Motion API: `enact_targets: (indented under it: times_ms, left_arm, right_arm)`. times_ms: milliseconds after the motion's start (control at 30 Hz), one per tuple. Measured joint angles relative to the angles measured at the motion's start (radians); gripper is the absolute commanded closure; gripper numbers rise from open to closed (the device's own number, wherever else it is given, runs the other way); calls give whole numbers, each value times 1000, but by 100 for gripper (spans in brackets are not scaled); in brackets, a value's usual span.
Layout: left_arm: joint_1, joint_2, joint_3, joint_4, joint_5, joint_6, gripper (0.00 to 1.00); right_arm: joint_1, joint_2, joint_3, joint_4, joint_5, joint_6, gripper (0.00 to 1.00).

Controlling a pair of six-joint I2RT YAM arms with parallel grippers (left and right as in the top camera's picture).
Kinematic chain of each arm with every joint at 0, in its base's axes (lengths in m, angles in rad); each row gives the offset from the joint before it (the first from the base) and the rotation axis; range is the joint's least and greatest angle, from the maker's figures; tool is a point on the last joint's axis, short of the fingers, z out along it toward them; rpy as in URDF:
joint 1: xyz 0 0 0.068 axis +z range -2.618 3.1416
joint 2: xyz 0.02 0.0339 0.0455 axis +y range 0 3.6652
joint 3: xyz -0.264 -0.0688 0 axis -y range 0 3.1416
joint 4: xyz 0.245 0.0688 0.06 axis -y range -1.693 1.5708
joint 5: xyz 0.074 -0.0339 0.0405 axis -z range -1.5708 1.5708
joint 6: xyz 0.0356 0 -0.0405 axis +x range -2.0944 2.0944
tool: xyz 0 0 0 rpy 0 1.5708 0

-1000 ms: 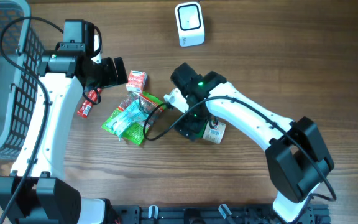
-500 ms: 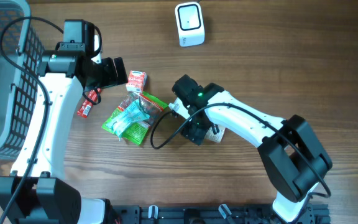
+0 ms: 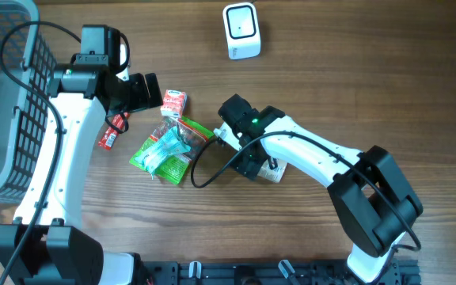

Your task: Scan the item barcode

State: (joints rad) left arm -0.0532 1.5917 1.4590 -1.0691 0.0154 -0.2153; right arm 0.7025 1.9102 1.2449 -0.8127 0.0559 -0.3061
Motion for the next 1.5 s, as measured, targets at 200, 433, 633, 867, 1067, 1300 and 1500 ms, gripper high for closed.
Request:
enact_targets:
  times_ms: [200, 433, 633, 867, 1067, 1300, 1500]
  left_arm:
    - [0, 0, 0, 0, 0, 0, 0]
    - [0, 0, 0, 0, 0, 0, 0]
    - [0, 0, 0, 0, 0, 0, 0]
    - [0, 0, 0, 0, 0, 0, 0]
    - [0, 0, 0, 0, 0, 0, 0]
    - [0, 0, 0, 0, 0, 0, 0]
    - [0, 0, 0, 0, 0, 0, 0]
  right_arm:
    - [0, 0, 0, -21, 19, 13, 21]
    - [0, 0, 0, -72, 24, 21, 23]
    - [0, 0, 0, -33, 24, 64, 29]
    - [0, 0, 0, 45, 24, 166, 33]
    - [0, 0, 0, 49, 23, 208, 34]
    - [-24, 1, -1, 173, 24, 407, 32]
    - [-65, 1, -1, 225, 23, 523, 17]
